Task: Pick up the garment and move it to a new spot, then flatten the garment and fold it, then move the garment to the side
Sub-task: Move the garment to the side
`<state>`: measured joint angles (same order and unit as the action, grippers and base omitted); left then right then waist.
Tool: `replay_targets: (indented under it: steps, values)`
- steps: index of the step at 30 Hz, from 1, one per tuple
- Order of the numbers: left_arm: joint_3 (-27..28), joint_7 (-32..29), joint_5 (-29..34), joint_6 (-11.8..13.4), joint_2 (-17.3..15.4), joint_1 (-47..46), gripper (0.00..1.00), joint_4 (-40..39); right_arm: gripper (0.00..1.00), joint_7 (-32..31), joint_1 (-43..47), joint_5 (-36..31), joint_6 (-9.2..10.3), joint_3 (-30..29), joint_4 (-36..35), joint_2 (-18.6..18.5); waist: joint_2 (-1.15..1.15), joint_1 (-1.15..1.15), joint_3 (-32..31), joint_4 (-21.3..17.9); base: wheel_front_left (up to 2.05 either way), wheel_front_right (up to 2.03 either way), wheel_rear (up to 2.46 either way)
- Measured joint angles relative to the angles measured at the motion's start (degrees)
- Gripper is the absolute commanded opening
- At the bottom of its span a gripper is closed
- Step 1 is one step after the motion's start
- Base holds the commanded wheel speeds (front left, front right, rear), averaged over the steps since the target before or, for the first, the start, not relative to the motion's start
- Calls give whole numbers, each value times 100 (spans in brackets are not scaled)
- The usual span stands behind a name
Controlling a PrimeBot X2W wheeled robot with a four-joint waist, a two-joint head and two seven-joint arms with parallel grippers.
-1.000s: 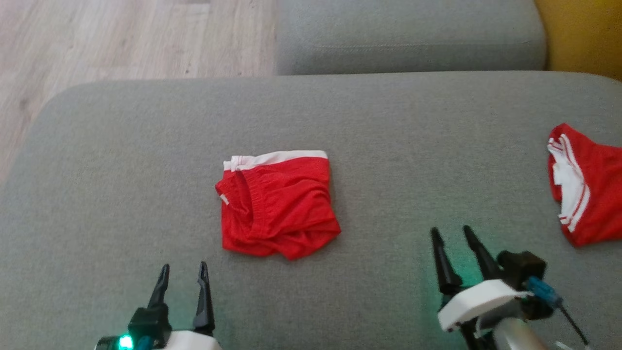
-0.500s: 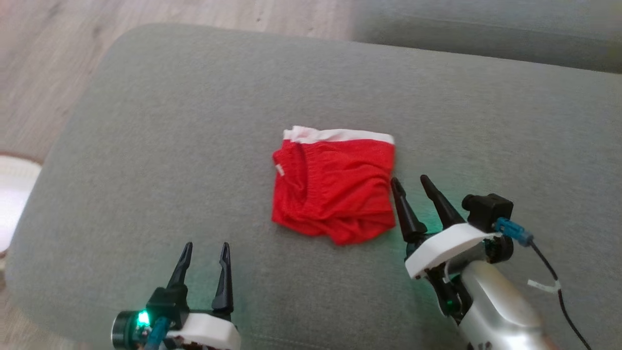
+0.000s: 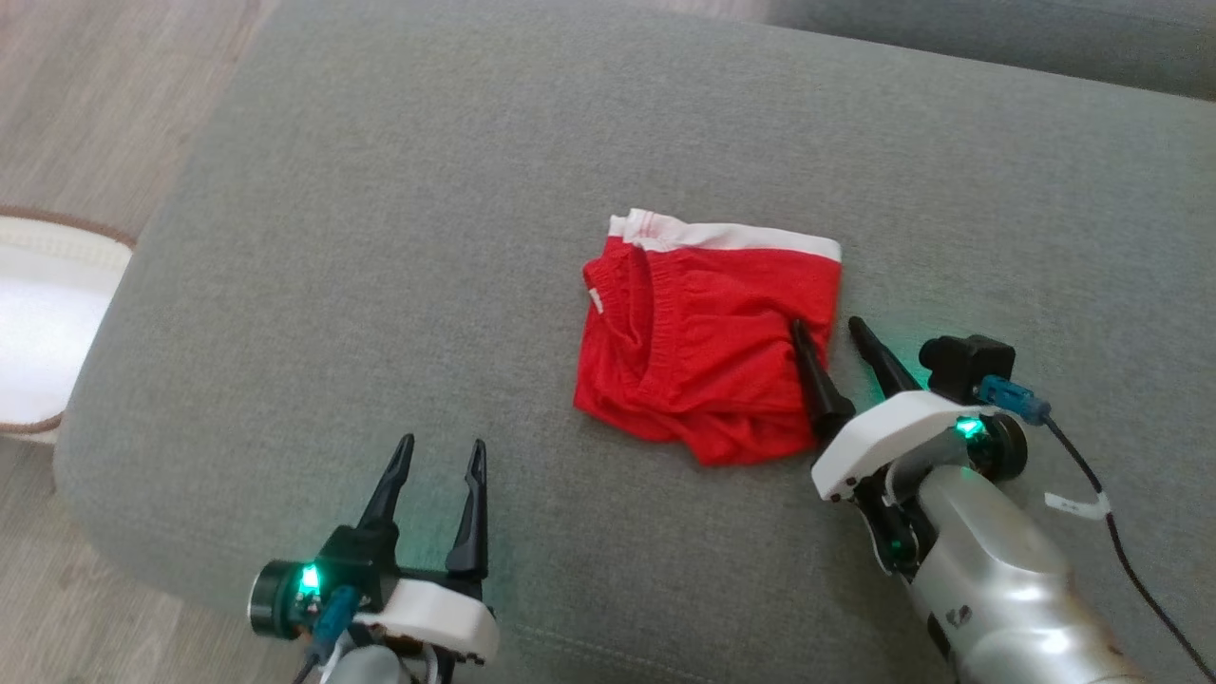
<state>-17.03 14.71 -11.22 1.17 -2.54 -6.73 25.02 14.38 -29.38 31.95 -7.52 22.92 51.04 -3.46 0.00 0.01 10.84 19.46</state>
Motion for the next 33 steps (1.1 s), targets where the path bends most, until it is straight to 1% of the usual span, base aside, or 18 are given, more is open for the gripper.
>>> replay_targets:
  steps: [2, 6, 7, 8, 9, 10, 12, 15, 17, 19, 22, 25, 26, 33]
  values:
    - [-48, 0, 0, -1, 3, -38, 100, 1, 100, 4, -88, 94, 0, 233, 230, -43, 0, 0, 45, 65, 0, 0, 0]
    - [-102, 0, -46, 0, 3, -36, 100, 20, 100, 33, -257, 511, 1, 747, 394, -118, 0, -1, 98, 162, 0, 0, 0]
    - [-107, 0, -48, 0, 3, -36, 100, 19, 85, 34, -302, 560, 7, 864, 453, -118, 0, -1, 101, 172, 0, 0, 0]
    - [-108, 0, -48, 0, 3, -36, 100, 18, 45, 34, -337, 608, 7, 951, 487, -118, 0, -1, 96, 174, 0, 0, 0]
    - [-108, 0, -48, 0, 3, -36, 100, 16, 0, 34, -365, 633, 7, 1057, 538, -116, 0, -1, 84, 173, 0, 0, 0]
    - [-108, 0, -49, 0, 3, -34, 100, 11, 0, 34, -392, 631, 7, 1145, 586, -112, 0, -1, 73, 168, 0, 0, 0]
    - [-105, 0, -64, 1, 2, -27, 100, -3, 0, 33, -415, 567, 7, 1129, 617, -82, 0, -1, 49, 136, 0, 0, 0]
    - [-100, 0, -92, 2, 2, -24, 100, -52, 0, 25, -411, 111, 5, 712, 608, -16, 0, -1, 16, 36, 0, 0, 0]
    - [-90, 0, -90, -2, 1, -21, 100, -80, 0, 23, -387, -211, 5, 368, 474, -11, 0, -1, -16, -71, 0, 0, 0]
    - [-84, 0, -88, -22, 1, -16, 100, -81, 0, 23, -355, -469, 5, 74, 267, -15, 0, -1, -64, -215, 0, 0, 0]
    - [-53, 0, -80, -63, -3, -7, 100, -85, 0, 23, -218, -775, 5, -178, -34, -13, 0, -1, -147, -514, 0, 0, 0]
    - [-58, 0, -63, -77, -3, -7, 100, -121, 0, 23, -33, -1025, 5, -292, -212, -12, 0, -1, -235, -911, 0, 0, 0]
    - [-80, 0, -65, -102, -4, -9, 100, -135, 0, 23, 34, -1156, 5, -314, -290, -13, 0, -1, -286, -1221, 0, 0, 0]
    - [-243, 0, -66, -126, -9, -135, 100, -181, 0, 23, 73, -1393, 5, -445, -455, -13, 0, -1, -394, -2470, 0, 0, 0]
